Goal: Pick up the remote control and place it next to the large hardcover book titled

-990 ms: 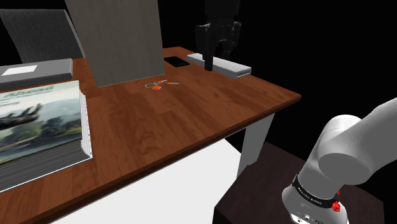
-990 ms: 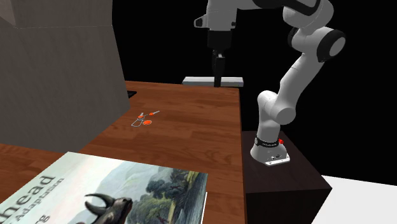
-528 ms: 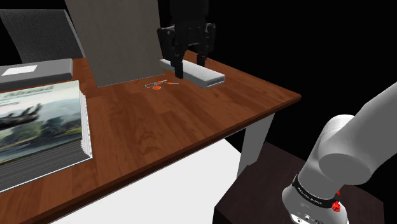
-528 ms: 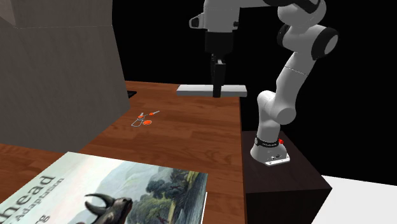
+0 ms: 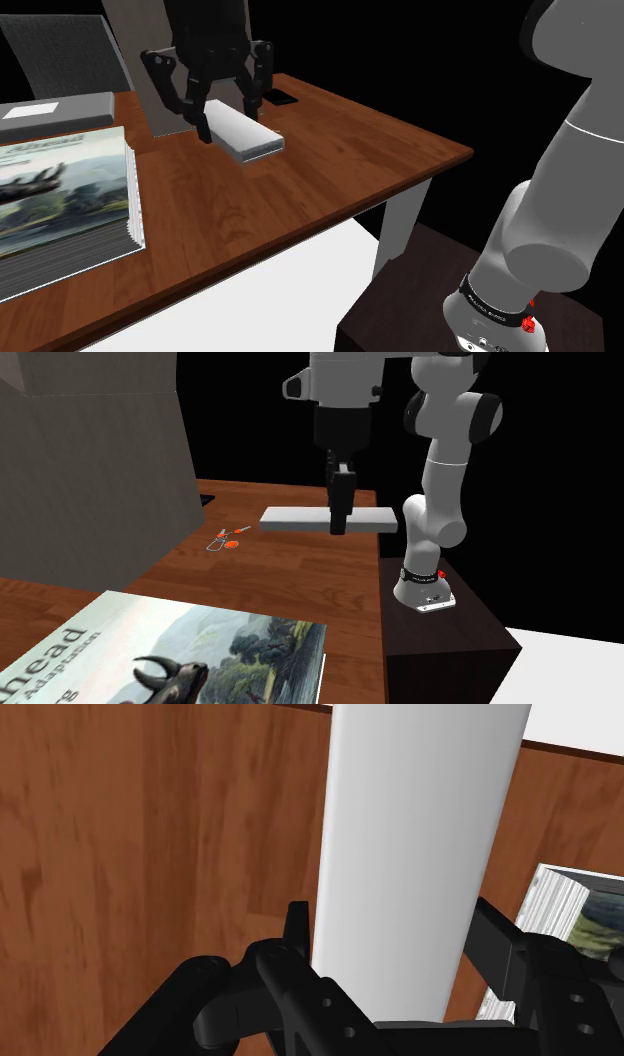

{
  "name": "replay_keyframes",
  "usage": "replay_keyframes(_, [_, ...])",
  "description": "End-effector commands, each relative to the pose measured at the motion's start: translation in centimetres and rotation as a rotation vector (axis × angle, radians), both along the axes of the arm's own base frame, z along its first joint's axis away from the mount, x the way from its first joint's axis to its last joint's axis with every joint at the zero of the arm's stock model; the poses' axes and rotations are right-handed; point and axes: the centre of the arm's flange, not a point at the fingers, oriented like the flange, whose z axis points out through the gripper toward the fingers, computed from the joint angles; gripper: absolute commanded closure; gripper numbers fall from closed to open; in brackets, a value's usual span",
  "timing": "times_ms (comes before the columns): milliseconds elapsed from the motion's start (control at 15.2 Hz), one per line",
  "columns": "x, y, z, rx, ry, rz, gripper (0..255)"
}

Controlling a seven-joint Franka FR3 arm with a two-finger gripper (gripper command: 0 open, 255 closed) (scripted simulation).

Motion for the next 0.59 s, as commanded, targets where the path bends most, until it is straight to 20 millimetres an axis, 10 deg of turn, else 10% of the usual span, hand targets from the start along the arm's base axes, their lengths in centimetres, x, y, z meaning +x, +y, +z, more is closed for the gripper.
replay_keyframes(0, [0.3,1.2,-0.5,0.002,0.0,-0.004,255])
replay_keyframes(528, [0.3,1.2,-4.7,0.002,0.0,-0.004,255])
